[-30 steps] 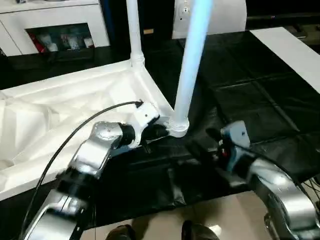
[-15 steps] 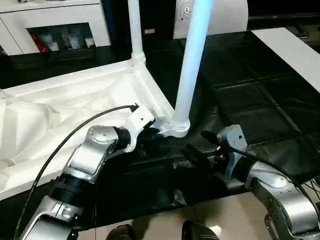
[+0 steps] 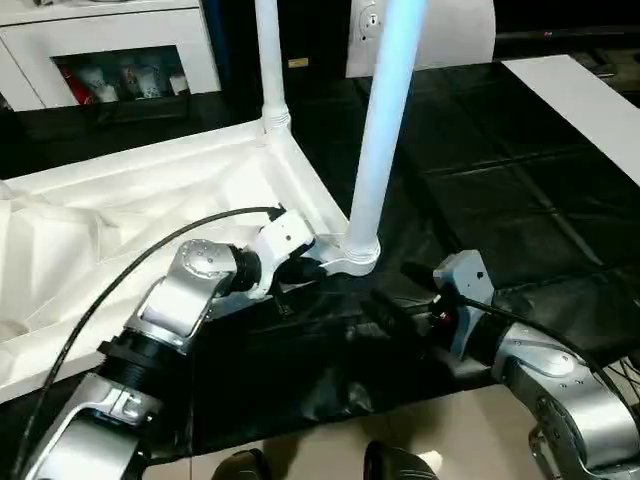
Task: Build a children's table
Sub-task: Rotate leg to tighten
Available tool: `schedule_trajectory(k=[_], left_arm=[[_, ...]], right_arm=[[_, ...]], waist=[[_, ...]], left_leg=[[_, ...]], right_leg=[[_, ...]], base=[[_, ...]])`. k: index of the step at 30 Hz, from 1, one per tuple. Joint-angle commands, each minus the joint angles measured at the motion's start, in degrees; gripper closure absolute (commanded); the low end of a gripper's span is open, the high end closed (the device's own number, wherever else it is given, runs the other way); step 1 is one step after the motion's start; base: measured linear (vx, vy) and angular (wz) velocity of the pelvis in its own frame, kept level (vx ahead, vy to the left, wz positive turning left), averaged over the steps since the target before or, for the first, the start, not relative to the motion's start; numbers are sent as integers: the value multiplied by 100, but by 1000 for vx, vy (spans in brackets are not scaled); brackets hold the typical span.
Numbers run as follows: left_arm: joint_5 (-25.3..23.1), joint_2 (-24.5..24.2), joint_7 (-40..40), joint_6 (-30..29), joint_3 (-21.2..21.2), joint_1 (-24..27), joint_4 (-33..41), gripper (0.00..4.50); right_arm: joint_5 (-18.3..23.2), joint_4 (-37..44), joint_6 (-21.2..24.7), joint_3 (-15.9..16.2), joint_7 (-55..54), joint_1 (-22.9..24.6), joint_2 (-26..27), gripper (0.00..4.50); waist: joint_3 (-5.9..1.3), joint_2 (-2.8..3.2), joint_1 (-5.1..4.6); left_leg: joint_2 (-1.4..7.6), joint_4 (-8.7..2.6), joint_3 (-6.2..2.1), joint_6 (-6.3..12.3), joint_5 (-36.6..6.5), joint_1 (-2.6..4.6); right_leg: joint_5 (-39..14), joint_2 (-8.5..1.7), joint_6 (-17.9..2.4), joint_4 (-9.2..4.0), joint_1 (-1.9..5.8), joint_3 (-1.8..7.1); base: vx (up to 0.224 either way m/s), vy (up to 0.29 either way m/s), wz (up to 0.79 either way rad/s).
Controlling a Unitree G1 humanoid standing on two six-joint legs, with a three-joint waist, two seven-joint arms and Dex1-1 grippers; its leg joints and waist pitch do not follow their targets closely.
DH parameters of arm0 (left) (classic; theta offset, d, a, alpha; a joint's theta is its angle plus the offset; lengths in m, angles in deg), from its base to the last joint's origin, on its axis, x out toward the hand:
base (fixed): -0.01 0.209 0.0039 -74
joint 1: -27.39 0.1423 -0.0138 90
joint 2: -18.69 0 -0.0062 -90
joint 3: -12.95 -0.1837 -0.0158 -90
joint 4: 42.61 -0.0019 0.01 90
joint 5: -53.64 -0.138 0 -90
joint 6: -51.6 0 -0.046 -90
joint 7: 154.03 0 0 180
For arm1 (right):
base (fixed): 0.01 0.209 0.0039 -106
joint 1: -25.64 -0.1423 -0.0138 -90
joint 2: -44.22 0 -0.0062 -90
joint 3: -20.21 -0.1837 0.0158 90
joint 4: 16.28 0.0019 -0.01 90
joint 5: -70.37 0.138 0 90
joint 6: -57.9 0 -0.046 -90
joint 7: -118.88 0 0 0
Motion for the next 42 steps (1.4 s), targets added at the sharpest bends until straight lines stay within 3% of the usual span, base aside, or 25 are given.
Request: schedule_trajectory(k=[1, 6, 10, 12, 21, 27, 30, 36, 39, 40, 42], left_arm=[[-120, -108, 132, -29, -193, 36, -150, 445], [81, -21, 117, -318, -49, -15, -151, 445], [91, -16, 151, -266, -51, -19, -159, 392], [111, 37, 63, -291, 3, -25, -181, 388], [220, 88, 85, -180, 27, -71, -301, 388], [218, 99, 152, -67, 26, -87, -414, 443], [52, 48, 189, 167, -119, -105, -637, 443], [-274, -256, 438, 712, -475, -113, -772, 443], [-321, -405, 793, 1199, -599, -80, -791, 443], [-343, -581, 1181, 1715, -719, -29, -732, 443], [-231, -688, 1565, 2089, -754, 23, -664, 443]], right_arm=[[104, 164, -4, 17, 56, 18, -42, 0], [201, 193, 39, 50, 163, 0, -82, 0], [203, 207, 46, 67, 180, 15, -98, 0], [207, 213, 49, 76, 182, 26, -106, 0], [210, 215, 37, 97, 179, 48, -157, 0], [200, 215, 33, 110, 178, 47, -164, 0], [192, 204, 15, 130, 190, 40, -171, 0], [228, 192, -32, 33, 263, -37, -261, 0], [284, 139, -89, -47, 419, -114, -383, 0], [342, 99, -126, -114, 619, -210, -546, 0], [443, 56, -123, -172, 867, -310, -718, 0]], waist=[[-412, -19, 18], [-403, -31, 16], [-403, -30, 20], [-410, -16, 29], [-399, -10, 35], [-417, -25, 36], [-411, -34, 36], [-400, -30, 37], [-416, -25, 36], [-409, -26, 42], [-403, -21, 47]], left_leg=[[108, -327, -5, 403, -1085, 53], [113, -323, 1, 418, -1116, 59], [104, -320, 1, 400, -1133, 61], [117, -320, -1, 402, -1107, 73], [110, -332, -12, 342, -1283, 69], [107, -317, -8, 391, -1144, 62], [104, -315, -5, 428, -1138, 60], [111, -339, -26, 317, -1345, 60], [104, -325, -18, 320, -1337, 66], [106, -325, -16, 322, -1350, 69], [114, -328, -14, 310, -1398, 77]], right_leg=[[-1278, -192, -1159, -293, 378, 162], [-1336, -192, -1200, -298, 377, 163], [-1451, -186, -1149, -305, 373, 163], [-1394, -189, -1166, -300, 366, 165], [-1678, -192, -1067, -327, 363, 158], [-1397, -188, -1140, -302, 374, 160], [-1438, -190, -1129, -308, 374, 158], [-1838, -198, -954, -332, 367, 161], [-1728, -198, -995, -323, 366, 169], [-1725, -198, -1015, -320, 363, 170], [-1771, -204, -1023, -316, 362, 180]], base=[[0, 0, 0], [0, 0, 0], [0, 0, 0], [0, 0, 0], [0, 0, 0], [0, 0, 0], [0, 0, 0], [0, 0, 0], [0, 0, 0], [0, 0, 0], [0, 0, 0]])
